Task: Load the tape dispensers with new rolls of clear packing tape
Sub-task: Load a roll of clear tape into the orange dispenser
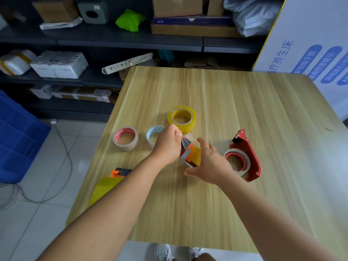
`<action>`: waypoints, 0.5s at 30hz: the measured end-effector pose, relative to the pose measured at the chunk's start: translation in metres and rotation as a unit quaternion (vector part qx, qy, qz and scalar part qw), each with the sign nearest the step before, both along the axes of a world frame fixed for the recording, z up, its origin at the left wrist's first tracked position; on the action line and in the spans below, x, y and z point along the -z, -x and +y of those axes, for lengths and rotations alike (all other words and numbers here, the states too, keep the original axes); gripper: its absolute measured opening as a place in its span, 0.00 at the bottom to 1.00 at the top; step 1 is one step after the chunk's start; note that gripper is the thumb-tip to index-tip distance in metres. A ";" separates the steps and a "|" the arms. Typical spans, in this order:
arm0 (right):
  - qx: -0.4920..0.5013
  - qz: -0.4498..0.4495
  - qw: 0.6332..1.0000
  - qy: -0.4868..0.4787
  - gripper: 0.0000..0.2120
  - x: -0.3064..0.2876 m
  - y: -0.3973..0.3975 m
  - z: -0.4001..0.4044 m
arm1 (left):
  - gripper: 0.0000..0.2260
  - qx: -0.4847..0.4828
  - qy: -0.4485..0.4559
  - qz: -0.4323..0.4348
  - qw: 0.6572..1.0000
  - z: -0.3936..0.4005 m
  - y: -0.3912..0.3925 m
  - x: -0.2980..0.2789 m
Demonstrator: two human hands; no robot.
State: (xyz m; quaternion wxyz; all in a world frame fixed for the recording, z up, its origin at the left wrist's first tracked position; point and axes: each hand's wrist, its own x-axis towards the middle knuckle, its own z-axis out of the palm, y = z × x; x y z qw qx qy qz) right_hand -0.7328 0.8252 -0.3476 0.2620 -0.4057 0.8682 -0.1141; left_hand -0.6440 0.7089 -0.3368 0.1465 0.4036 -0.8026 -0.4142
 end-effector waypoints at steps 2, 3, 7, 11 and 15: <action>-0.001 0.035 0.999 0.016 0.48 0.003 -0.004 -0.002 | 0.07 0.005 0.004 0.006 1.000 0.002 0.002 0.002; 0.000 0.051 0.998 0.033 0.46 0.005 -0.006 -0.002 | 0.07 0.003 0.004 0.010 1.000 0.003 0.002 0.003; 0.004 0.056 0.995 0.077 0.39 0.014 -0.011 -0.003 | 0.07 -0.007 -0.003 0.034 0.999 0.003 -0.002 0.004; 0.017 0.043 0.995 0.087 0.37 0.018 -0.011 -0.005 | 0.01 -0.022 -0.027 0.063 0.997 0.000 -0.009 0.004; 0.013 0.044 0.995 0.086 0.35 0.019 -0.012 -0.007 | 0.09 0.008 -0.093 0.048 0.994 -0.002 -0.012 0.003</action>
